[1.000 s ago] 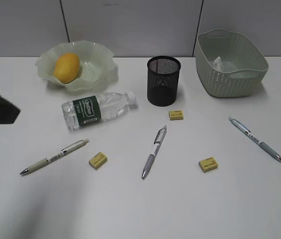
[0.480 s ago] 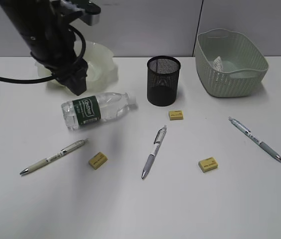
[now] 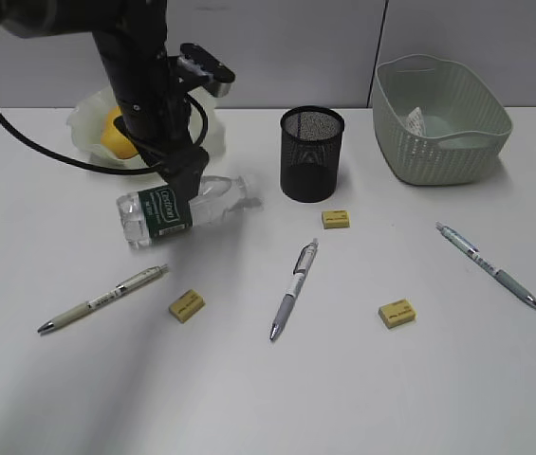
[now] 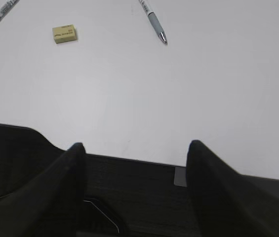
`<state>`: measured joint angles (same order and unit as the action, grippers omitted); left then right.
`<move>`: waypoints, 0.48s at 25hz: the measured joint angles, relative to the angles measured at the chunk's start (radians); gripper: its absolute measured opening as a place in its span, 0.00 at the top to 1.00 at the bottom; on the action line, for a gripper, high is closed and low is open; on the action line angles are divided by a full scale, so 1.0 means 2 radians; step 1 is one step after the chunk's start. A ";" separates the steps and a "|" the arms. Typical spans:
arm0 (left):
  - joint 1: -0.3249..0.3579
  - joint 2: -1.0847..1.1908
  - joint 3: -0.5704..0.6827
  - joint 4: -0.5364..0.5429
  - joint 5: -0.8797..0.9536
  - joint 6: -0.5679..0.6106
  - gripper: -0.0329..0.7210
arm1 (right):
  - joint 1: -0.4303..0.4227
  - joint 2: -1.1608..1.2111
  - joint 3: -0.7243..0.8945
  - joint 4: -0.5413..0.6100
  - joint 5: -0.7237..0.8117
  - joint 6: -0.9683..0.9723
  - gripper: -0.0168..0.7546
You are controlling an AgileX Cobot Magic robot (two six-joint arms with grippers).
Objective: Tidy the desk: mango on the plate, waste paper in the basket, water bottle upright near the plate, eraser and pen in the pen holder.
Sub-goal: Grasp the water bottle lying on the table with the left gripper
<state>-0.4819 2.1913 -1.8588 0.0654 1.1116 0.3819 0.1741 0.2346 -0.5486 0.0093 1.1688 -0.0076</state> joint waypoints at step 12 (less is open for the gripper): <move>0.016 0.071 -0.031 -0.007 -0.021 0.027 0.12 | 0.000 -0.001 0.000 0.000 0.000 0.000 0.33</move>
<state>-0.4504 2.3338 -1.9204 0.0519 1.0701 0.4352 0.1741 0.2334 -0.5486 0.0093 1.1696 -0.0076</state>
